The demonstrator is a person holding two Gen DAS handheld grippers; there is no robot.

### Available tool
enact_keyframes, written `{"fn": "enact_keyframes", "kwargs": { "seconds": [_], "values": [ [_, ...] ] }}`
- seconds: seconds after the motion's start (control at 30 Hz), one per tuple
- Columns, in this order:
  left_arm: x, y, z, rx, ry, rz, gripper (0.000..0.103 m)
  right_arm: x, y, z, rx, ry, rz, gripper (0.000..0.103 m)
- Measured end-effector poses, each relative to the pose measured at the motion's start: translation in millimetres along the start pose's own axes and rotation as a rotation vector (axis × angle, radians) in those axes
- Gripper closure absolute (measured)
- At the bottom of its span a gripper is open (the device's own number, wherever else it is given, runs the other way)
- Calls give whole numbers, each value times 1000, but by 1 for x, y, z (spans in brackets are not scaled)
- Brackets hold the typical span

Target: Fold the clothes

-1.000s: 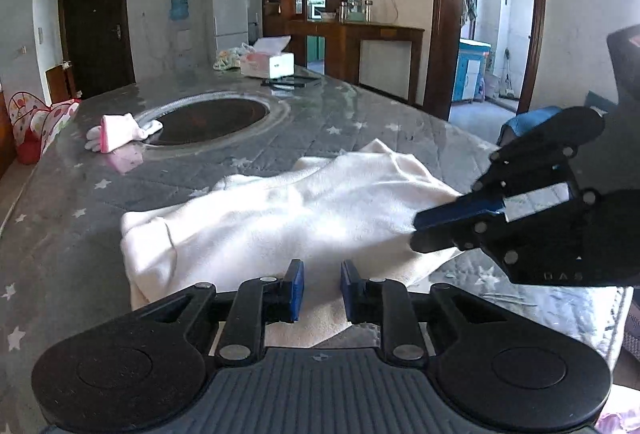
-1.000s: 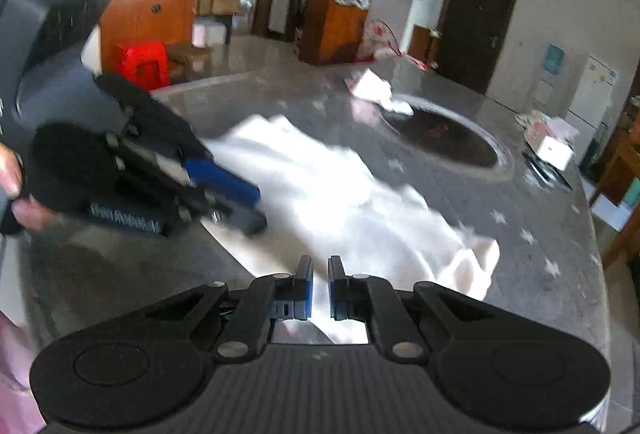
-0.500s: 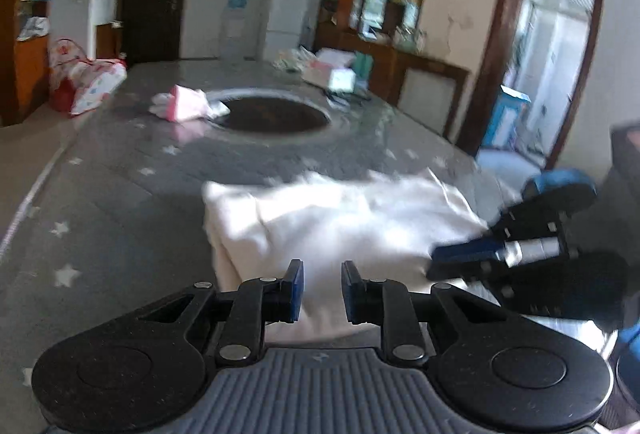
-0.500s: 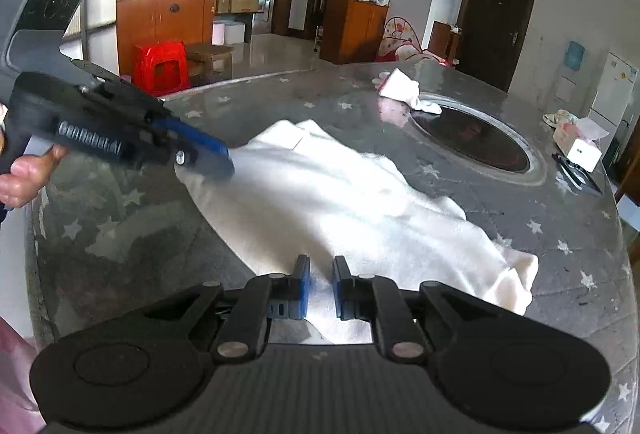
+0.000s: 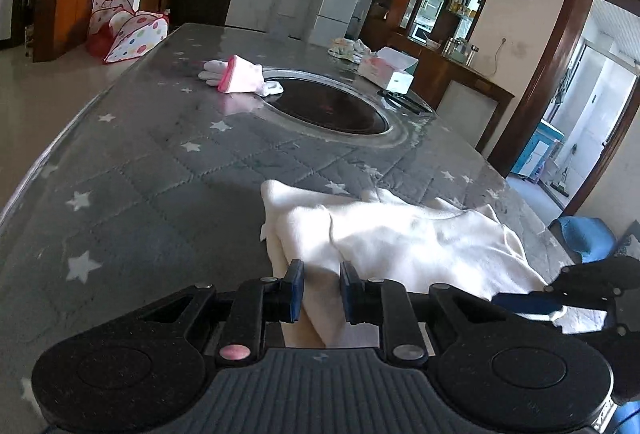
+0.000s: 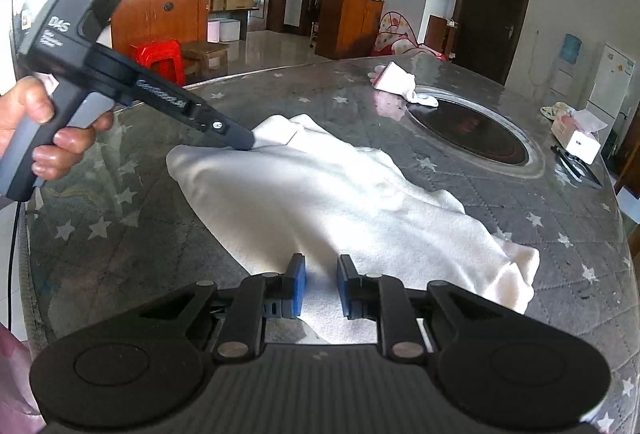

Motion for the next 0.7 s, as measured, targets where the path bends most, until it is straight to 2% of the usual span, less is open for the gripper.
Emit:
{"fn": "enact_keyframes", "kwargs": {
  "seconds": [0.03, 0.07, 0.17, 0.27, 0.37, 0.57, 0.7],
  "values": [
    [0, 0, 2, -3, -2, 4, 94, 0, 0, 0, 0, 1, 1, 86],
    [0, 0, 4, -9, -4, 12, 96, 0, 0, 0, 1, 2, 1, 86],
    [3, -5, 4, -51, -31, 49, 98, 0, 0, 1, 1, 5, -3, 86],
    [8, -12, 5, -122, -71, 131, 98, 1, 0, 3, 1, 7, -3, 85],
    [14, -17, 12, -158, -66, 180, 98, 1, -1, 2, 1, 5, 9, 83],
    [-3, -18, 2, -138, -91, 109, 94, 1, -4, -1, -5, -4, 26, 75],
    [-11, -33, 4, -59, -77, 129, 94, -2, -14, -6, -10, -21, 61, 73]
  ]
}}
Point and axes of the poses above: each gripper's, at about its wrist camera, not at the fingertips, and z roughly the way its jaws point, y to its left, x to its underside, the point moved 1 cm from there along z, roughly the way its jaws point, and after that the axes turned 11 degrees about -z, right-handed, at the moved point
